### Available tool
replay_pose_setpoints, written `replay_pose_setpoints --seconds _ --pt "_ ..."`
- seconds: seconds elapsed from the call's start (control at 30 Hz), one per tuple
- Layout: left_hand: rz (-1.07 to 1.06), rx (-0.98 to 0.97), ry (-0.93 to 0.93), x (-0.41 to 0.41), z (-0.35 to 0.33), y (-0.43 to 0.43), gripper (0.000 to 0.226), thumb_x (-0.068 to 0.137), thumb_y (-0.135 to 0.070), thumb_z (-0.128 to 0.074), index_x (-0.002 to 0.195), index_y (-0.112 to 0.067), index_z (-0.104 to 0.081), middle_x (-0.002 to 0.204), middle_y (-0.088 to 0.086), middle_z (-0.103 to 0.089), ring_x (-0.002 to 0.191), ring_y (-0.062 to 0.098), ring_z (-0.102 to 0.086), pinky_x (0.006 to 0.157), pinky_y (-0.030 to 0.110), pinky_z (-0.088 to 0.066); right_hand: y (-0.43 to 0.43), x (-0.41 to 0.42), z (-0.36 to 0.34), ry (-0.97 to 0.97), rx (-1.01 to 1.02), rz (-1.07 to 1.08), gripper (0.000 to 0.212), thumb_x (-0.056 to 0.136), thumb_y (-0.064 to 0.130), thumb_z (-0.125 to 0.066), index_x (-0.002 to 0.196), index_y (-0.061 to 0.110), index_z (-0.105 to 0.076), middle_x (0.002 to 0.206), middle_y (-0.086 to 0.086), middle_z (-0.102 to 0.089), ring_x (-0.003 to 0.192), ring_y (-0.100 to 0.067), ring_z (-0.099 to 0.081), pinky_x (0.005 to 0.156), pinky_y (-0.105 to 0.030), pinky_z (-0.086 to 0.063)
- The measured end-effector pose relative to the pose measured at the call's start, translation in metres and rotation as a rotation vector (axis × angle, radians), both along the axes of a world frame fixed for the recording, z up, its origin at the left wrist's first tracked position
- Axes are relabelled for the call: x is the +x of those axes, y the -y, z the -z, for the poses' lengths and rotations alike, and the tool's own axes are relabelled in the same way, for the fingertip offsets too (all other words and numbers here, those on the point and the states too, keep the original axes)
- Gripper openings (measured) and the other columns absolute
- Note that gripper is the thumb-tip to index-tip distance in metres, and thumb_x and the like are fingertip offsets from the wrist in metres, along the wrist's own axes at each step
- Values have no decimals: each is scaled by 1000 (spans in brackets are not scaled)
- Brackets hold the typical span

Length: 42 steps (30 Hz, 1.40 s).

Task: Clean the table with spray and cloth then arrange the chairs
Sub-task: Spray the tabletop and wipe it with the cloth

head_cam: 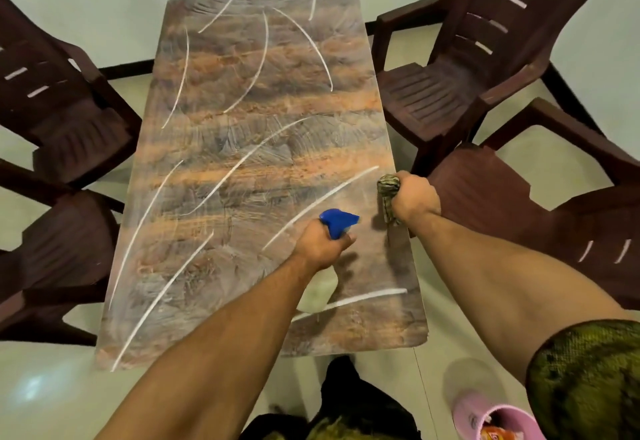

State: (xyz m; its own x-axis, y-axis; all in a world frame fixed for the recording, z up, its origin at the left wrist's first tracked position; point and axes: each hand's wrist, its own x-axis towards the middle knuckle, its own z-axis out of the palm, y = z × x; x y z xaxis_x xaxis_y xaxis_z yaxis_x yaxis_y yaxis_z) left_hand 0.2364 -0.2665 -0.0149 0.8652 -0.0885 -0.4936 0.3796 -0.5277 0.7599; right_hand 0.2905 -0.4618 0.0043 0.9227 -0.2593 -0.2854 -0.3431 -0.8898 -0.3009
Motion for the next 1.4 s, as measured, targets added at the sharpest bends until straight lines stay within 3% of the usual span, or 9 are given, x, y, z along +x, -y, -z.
replay_pose_setpoints --seconds 0.17,0.37,0.53,0.7,0.93,1.07,1.2,1.33,1.4 --pt "113 369 -22 19 7 1 24 86 -37 -73 79 -20 -57 72 2 -61 73 22 -64 67 33 -56 -6 48 24 173 46 -109 52 89 2 -47 137 20 -51 140 -9 -52 125 -32 -50 98 -42 -47" --pt "87 472 -64 28 9 -7 20 87 -30 -69 101 -17 -62 79 1 -60 76 23 -61 74 34 -55 -30 -1 86 -155 -91 -528 79 89 14 -60 157 23 -22 168 -7 -1 154 -27 0 123 -43 -13" --pt "157 621 -64 27 7 -10 37 89 -48 -70 100 -15 -57 79 1 -57 73 25 -58 67 33 -46 -27 -86 100 -127 -65 -481 70 87 33 -56 153 24 -36 166 -4 -19 152 -25 -15 121 -46 -17" --pt "214 631 -22 20 3 -9 38 92 -50 -65 97 -15 -53 73 -3 -54 71 22 -58 67 32 -47 -9 -24 104 -71 -176 -269 73 92 46 -50 156 20 -28 162 -14 -19 148 -33 -18 122 -50 -16" --pt "177 667 0 7 4 -23 21 92 -31 -62 105 -19 -51 84 1 -58 77 24 -58 76 34 -51 -49 17 112 -173 -115 -451 87 93 75 -20 159 23 0 165 -14 15 152 -34 14 121 -52 7" --pt "200 678 -17 4 3 -25 12 87 -21 -61 94 -16 -53 73 -1 -55 72 24 -59 72 33 -55 -41 -116 112 -78 56 -686 63 93 59 -37 148 28 -39 162 -4 -19 150 -31 -18 120 -56 -19" --pt "189 605 -18 -1 3 -25 17 89 -24 -63 98 -13 -54 73 -1 -54 76 26 -64 75 37 -57 1 -141 120 -96 -40 -474 65 88 56 -46 146 27 -42 152 -4 -28 140 -32 -33 112 -52 -32" --pt "204 615 -9 -9 5 -26 20 91 -31 -64 99 -13 -58 70 -4 -52 72 22 -60 70 34 -52 -23 -61 119 -59 -79 11 69 98 53 -41 158 25 -22 164 -16 -8 148 -38 -12 120 -54 -21" --pt "203 624 -15 -14 6 -28 19 90 -30 -63 99 -15 -55 72 -3 -55 71 21 -61 69 34 -52 -39 -48 125 -96 -83 31 72 100 54 -35 160 26 -6 166 -17 8 152 -39 4 123 -54 -7"
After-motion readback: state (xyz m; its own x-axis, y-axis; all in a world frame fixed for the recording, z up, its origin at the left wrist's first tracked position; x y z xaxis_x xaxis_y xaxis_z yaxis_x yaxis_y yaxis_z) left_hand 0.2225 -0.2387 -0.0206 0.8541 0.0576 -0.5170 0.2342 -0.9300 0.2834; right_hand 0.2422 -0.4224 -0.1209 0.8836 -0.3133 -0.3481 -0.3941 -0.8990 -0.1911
